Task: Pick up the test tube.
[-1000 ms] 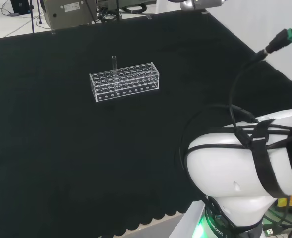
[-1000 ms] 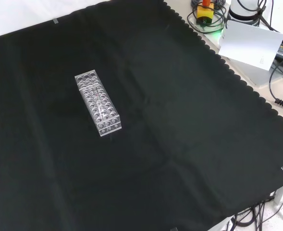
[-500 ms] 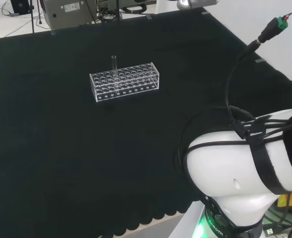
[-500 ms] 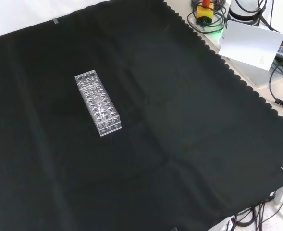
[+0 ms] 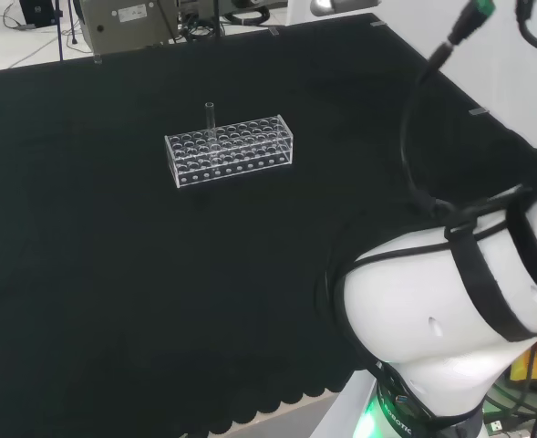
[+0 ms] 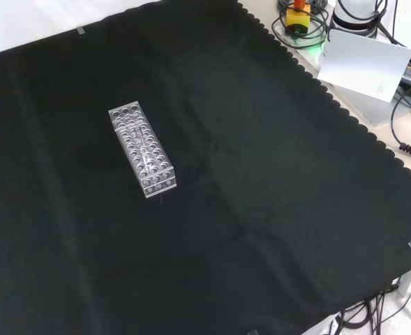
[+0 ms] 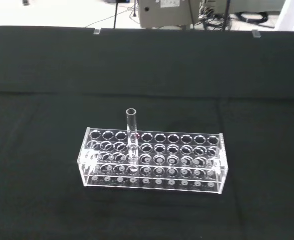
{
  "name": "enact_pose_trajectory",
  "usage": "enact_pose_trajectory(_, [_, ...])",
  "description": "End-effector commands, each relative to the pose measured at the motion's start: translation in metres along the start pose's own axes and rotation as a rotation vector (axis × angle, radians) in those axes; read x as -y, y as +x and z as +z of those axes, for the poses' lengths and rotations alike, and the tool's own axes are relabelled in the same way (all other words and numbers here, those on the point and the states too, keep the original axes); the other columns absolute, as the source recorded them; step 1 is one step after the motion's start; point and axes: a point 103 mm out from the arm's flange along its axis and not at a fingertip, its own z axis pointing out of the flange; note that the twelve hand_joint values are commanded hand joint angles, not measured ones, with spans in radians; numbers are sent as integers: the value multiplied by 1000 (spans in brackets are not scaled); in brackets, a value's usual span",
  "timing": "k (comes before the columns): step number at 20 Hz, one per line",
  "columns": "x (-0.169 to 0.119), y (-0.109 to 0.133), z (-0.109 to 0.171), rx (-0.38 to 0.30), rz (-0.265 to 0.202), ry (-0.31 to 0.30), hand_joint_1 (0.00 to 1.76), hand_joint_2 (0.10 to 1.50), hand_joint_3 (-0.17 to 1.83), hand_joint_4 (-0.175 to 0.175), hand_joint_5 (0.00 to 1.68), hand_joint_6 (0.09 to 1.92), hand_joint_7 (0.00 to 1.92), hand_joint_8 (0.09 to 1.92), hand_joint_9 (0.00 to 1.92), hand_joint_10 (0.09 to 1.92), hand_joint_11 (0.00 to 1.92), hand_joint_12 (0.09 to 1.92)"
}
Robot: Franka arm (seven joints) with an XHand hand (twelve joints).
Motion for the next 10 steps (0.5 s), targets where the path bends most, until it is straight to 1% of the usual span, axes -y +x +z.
enact_pose_trajectory(1, [-64, -3, 17, -76, -48, 14, 621, 925, 298, -111, 321, 148, 271, 888, 244, 974, 111, 1598])
enact_pose_trajectory(5, [-91, -5, 30, -72, -54, 47, 662, 917, 308, -119, 360, 182, 338, 893, 319, 955, 163, 1580])
enact_pose_trajectory(10, [-121, -8, 50, -64, -60, 85, 693, 903, 325, -122, 354, 222, 386, 886, 368, 932, 194, 1563])
